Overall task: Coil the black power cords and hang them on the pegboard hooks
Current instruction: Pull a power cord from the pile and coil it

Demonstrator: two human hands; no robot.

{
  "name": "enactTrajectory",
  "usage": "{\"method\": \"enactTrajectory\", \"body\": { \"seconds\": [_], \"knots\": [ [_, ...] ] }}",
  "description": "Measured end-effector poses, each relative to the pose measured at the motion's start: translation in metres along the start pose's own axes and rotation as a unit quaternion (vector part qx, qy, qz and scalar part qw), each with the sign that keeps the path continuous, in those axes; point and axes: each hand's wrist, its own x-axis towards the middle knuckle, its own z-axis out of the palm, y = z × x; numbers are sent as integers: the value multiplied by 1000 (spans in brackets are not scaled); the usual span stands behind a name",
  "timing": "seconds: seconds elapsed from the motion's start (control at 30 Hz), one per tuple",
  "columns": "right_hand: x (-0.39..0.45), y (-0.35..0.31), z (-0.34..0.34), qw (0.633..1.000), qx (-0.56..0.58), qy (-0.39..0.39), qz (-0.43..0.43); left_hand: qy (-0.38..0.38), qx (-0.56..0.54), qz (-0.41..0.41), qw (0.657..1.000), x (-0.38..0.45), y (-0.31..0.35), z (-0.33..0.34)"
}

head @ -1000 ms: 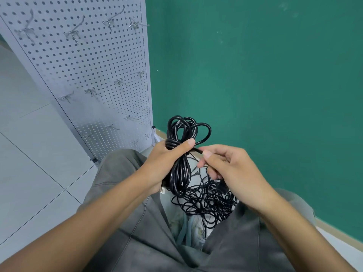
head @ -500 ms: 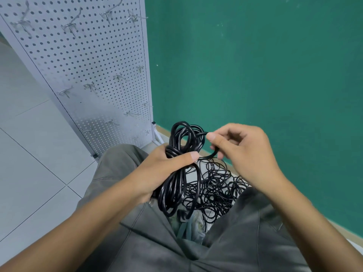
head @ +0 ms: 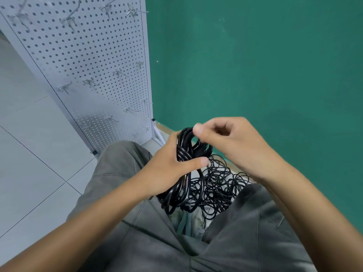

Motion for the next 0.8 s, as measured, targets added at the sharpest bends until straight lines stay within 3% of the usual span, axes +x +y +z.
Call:
{"method": "enactTrajectory", "body": {
  "seconds": [0.17,0.3,0.43,0.67,0.8],
  "knots": [
    [5,8,5,997,-63,13,-36,-4,1,-4,1000,0,2,3],
    [13,9,0,999,41,-6,-31,-3,-66,-30,997,-1,12,3],
    [21,7,-3,995,77,-4,-57,27,-126,-41,991,0,16,6],
    [25,8,5,983,-51,134,-110,41,-228,-31,972,-5,24,1],
    [22,9,8,992,56,88,-70,-23,-252,-57,966,-6,27,-4]
  ]
}}
